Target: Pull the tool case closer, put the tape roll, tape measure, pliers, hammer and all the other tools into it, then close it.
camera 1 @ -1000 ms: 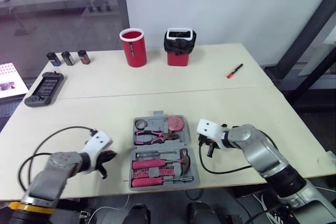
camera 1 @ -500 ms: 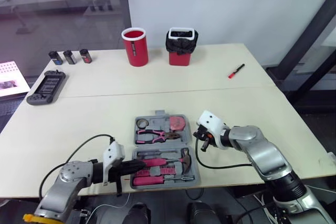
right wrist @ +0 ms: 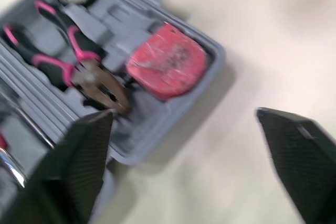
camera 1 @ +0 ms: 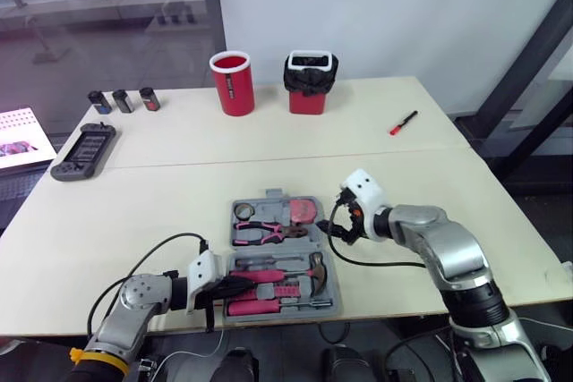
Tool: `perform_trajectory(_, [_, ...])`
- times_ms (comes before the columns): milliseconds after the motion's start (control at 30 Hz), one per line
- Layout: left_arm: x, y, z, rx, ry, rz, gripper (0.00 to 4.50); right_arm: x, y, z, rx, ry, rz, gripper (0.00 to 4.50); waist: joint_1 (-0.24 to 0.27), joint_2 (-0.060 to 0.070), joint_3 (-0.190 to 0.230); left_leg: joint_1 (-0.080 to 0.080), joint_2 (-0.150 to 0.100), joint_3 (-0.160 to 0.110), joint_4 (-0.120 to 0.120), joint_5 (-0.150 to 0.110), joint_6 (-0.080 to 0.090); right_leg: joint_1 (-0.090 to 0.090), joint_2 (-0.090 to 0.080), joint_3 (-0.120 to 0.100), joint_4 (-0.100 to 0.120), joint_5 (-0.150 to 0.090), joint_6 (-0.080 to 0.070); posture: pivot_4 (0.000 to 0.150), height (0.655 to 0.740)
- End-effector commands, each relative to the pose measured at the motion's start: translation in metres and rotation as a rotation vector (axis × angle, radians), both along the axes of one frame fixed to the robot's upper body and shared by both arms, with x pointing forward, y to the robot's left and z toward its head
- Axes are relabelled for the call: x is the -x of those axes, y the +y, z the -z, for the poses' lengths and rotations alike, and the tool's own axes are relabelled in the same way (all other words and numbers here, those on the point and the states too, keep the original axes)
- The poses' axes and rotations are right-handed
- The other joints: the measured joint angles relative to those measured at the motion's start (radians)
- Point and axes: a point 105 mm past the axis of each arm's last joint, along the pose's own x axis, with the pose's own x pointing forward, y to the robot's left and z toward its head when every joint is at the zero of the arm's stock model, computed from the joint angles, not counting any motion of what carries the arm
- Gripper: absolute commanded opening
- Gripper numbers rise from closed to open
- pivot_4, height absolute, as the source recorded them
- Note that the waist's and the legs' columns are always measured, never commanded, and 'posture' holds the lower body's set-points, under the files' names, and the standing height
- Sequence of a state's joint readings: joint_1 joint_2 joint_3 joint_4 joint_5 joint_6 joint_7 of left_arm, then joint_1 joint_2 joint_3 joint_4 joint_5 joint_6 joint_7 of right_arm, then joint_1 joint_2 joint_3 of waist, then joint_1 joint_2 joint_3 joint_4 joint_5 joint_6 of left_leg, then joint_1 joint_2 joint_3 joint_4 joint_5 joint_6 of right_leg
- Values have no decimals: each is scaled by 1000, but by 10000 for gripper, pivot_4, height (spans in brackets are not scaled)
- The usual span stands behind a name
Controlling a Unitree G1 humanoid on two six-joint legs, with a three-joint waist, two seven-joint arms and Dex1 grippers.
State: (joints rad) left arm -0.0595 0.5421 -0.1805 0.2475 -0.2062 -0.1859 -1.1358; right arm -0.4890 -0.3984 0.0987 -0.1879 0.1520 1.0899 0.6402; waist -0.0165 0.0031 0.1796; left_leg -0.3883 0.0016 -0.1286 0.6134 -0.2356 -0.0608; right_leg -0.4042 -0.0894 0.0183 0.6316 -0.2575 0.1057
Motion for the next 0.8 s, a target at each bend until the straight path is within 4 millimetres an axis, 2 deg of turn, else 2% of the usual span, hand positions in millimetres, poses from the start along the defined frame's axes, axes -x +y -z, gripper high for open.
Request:
perform_trajectory(33, [17,6,31,-112,108,9,0,-16,6,12,-102,108,85,44521,-2,2,-2,1,0,0,0,0,0,1,0,0,0,0,0,1500,7387])
perform_trajectory(167, [17,9,33,-141,97,25,0,-29,15,23,-207,222,140,44521,-2,4,-3,2,0,0,0,0,0,1,0,0,1,1,0,1500,7387])
perform_trajectory(300, [17,10,31,-145,90,30,0,-32,25,31,-262,301,108,44521,-5,6,-3,1,0,0,-1,0,0,1,1,0,1,0,0,1500,7387])
perform_trajectory(433, [18,12,32,-165,84,41,0,-32,42,25,-454,393,63,44521,-10,6,-3,2,0,0,-1,0,0,1,1,0,1,0,0,1500,7387])
perform_trajectory(633, [19,12,33,-172,85,50,0,-42,43,19,-610,399,82,44521,-28,8,-4,3,1,0,-1,0,0,1,2,1,2,1,0,1500,7387])
perform_trajectory(800, [21,13,34,-175,87,54,0,-48,38,9,-643,317,47,44521,-29,9,-4,3,1,0,-1,0,0,1,2,1,2,1,0,1500,7387])
